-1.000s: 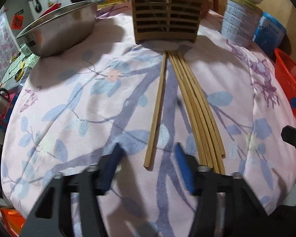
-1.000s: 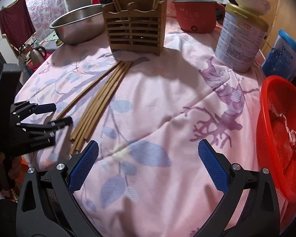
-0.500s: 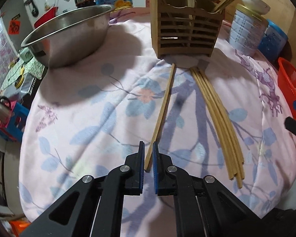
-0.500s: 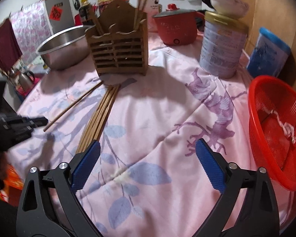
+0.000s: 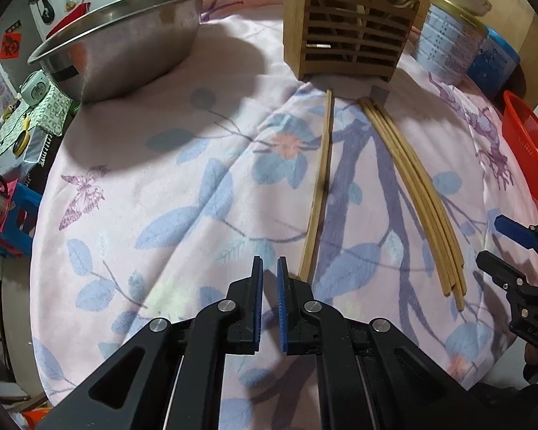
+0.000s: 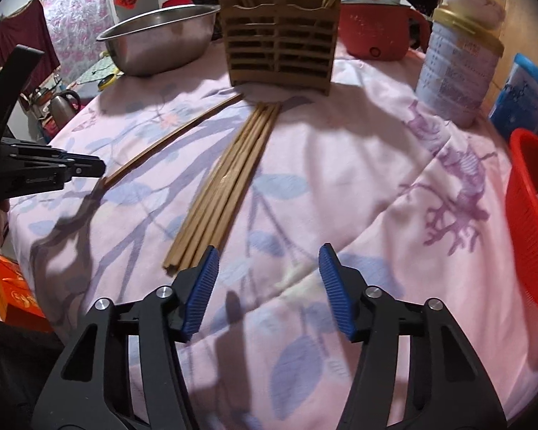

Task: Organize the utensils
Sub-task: 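Close the left tool on one chopstick while the right tool grasps another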

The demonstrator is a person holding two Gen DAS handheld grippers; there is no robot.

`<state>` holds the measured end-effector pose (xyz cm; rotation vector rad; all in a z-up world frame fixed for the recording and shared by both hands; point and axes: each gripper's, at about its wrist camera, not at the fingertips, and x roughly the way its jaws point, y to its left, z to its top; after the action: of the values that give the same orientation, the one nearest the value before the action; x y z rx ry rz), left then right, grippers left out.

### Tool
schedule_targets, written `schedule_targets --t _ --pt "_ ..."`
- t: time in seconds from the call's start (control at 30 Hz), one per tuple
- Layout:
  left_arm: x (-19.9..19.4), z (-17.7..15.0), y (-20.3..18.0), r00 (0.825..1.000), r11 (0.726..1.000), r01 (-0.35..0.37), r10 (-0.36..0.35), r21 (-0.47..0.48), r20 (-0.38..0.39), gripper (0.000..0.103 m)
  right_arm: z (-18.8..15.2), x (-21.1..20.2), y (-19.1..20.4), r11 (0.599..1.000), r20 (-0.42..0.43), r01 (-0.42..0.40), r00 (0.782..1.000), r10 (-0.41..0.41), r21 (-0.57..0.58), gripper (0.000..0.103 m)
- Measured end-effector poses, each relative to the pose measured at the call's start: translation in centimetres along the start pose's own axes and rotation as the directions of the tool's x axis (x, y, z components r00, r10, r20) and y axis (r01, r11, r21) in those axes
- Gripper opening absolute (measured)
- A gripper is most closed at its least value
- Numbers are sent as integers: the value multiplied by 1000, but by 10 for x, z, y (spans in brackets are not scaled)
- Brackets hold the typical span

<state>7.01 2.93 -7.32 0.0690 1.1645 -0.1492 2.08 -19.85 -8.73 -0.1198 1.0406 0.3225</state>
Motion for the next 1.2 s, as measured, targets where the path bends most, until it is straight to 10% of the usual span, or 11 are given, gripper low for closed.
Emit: schedule_targets --t 0.57,1.2 --pt "4 -6 -11 1000 1000 9 -9 24 -14 24 5 19 -15 997 32 -19 999 16 72 17" --pt "-4 -7 -44 994 997 83 -83 6 78 39 13 26 5 995 16 -99 995 98 24 17"
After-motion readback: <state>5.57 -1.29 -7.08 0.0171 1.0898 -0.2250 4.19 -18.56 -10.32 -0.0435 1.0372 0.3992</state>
